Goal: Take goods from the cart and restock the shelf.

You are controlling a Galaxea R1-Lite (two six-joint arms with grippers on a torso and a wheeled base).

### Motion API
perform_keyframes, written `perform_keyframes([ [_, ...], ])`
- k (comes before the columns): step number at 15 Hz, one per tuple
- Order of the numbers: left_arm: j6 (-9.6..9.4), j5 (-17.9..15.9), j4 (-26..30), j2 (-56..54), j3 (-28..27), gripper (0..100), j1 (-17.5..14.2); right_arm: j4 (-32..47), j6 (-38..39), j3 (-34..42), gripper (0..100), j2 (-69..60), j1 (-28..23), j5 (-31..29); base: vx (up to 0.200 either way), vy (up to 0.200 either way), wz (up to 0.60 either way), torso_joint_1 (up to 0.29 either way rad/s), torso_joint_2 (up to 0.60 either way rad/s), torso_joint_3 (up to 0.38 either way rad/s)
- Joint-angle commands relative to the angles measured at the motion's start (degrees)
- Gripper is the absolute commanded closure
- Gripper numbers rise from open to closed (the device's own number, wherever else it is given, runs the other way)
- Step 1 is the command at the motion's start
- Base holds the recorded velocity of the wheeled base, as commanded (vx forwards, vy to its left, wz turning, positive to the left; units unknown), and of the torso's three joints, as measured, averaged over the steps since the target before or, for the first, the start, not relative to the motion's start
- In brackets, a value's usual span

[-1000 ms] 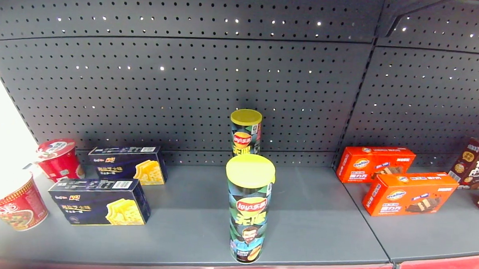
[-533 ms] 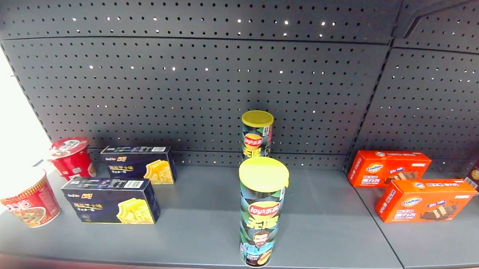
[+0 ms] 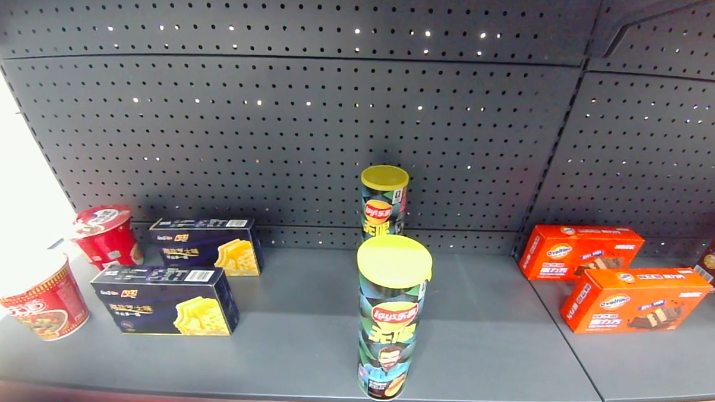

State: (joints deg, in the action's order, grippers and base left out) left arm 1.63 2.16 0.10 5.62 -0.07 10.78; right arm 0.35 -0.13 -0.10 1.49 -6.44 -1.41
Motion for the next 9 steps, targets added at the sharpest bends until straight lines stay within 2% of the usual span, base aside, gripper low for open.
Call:
perform_keyframes([
  [1, 0.04, 0.04, -0.01, 0.09, -0.01, 0, 0.03, 0.0, 0.05, 0.01, 0, 0.09, 0.02, 0.01, 0.0, 0.0, 0.0, 0.0, 0.0, 0.0],
  [9, 0.04, 0.04, -0.01, 0.09, -0.01, 0, 0.03, 0.0, 0.05, 0.01, 0, 0.09, 0.02, 0.01, 0.0, 0.0, 0.0, 0.0, 0.0, 0.0],
])
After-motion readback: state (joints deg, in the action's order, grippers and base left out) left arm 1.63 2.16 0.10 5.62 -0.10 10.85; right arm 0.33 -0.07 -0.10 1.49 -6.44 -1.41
